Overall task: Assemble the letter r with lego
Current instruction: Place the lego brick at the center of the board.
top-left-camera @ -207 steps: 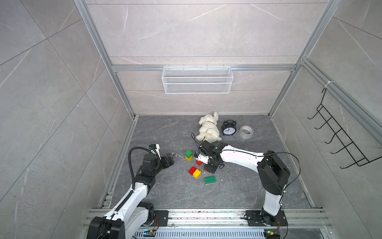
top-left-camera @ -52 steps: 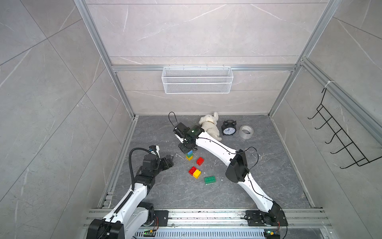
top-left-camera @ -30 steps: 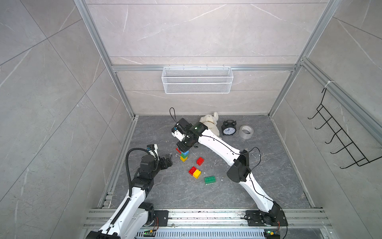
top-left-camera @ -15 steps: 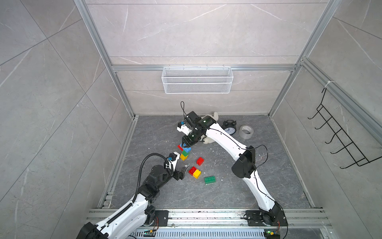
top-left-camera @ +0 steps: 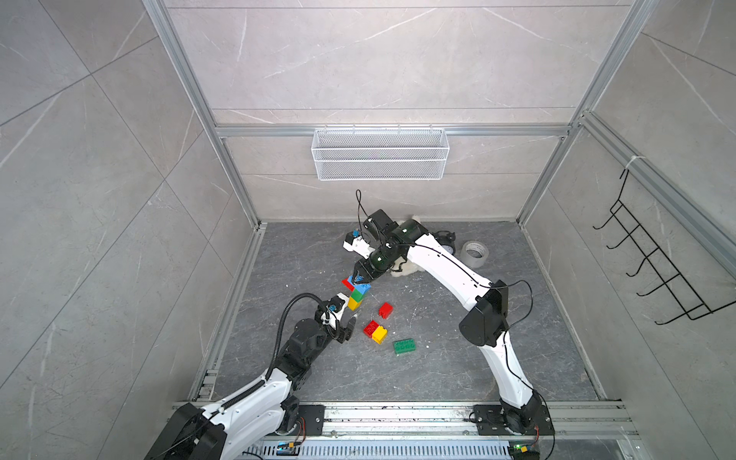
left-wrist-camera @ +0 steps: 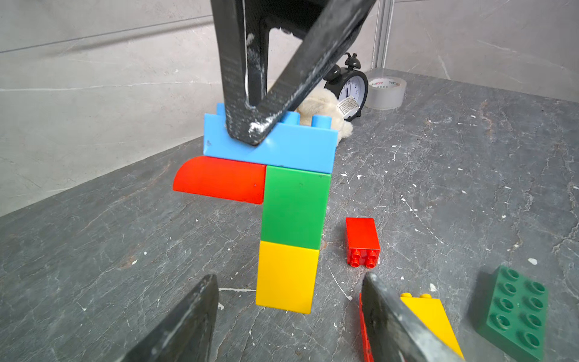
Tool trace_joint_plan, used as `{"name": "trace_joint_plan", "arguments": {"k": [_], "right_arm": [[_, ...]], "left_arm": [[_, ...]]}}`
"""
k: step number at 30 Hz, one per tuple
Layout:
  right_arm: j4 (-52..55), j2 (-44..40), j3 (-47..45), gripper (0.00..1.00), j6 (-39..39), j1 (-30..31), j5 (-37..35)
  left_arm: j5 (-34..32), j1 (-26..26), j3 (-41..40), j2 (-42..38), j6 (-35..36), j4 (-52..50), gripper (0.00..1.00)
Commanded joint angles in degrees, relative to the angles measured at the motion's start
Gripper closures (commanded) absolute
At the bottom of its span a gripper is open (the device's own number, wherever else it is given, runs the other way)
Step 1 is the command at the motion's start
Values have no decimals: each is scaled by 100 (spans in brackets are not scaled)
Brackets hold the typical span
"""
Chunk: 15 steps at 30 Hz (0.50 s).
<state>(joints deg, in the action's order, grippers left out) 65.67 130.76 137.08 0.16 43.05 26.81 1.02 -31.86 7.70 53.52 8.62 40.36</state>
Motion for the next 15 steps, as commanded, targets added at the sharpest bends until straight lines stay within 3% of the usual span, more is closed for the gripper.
{"name": "trace_joint_plan", "arguments": {"k": [1, 15], "right_arm": [[-157, -336, -174, 82, -120, 20, 246], [-346, -413, -456, 82, -58, 28, 378]], "left_arm": [[95, -4, 274, 177, 131, 653, 29], [94, 0, 457, 786, -105, 991, 40]]}}
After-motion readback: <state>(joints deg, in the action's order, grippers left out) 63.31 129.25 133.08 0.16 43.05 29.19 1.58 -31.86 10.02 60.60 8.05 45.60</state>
